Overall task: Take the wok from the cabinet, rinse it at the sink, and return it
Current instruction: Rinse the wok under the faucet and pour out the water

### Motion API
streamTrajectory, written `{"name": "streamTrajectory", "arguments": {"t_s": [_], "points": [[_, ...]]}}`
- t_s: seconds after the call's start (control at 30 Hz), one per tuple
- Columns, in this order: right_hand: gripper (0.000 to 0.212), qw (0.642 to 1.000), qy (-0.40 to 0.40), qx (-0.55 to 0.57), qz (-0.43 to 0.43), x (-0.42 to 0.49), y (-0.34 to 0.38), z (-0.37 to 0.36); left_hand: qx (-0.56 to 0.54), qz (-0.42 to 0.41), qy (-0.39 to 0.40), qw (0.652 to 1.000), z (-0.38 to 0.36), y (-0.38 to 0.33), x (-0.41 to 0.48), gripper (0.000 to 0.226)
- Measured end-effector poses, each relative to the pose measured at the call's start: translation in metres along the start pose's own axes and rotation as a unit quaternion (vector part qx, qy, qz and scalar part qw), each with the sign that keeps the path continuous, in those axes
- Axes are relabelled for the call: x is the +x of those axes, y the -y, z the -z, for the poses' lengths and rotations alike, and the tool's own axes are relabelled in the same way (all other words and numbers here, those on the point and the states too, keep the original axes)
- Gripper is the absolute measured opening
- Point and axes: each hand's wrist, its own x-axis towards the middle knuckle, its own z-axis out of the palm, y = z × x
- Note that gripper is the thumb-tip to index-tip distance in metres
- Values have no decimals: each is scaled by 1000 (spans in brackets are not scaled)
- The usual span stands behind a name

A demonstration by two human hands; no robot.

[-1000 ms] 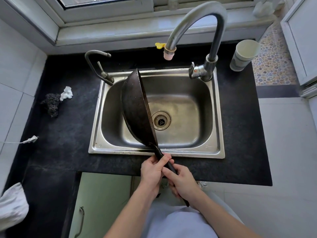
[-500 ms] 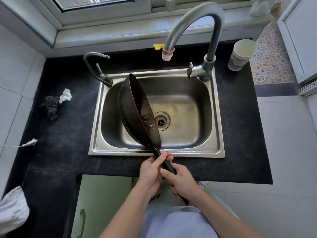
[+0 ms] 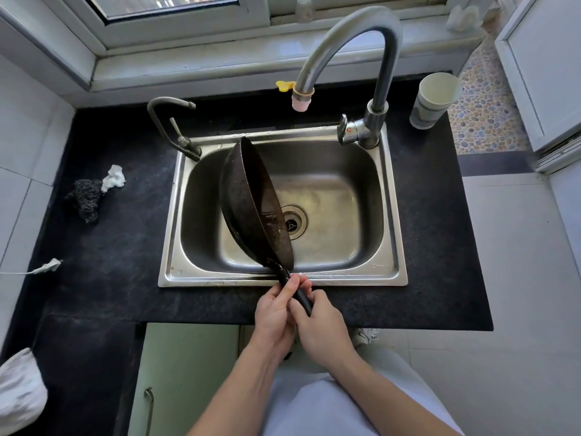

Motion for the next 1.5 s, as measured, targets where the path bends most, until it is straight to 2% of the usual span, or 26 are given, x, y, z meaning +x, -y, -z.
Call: {"name": "streamTrajectory", "arguments": {"t_s": [0.23,0.47,0.67,0.83,1.3,1.5], "points": [[31,999,19,-35,33,5,-19,9,35,-6,3,999,2,5,-2,25],[31,996,32,-55,64,7,-17,10,37,4,3,999,1,-1,-6,19],[25,996,28,-33,79,4,-19,15,48,6,13,999,0,-2,-8,31],[34,995,25,5,91,-3,-20,15,91,-21,31,995,0,-3,-17,12],[37,995,33,57,80,3,-24,7,133,-32,10,991,2,-9,-12,10],[31,989,36,111,86,1,-28,-5,129,-43,21,990,10,-12,-15,9]]}}
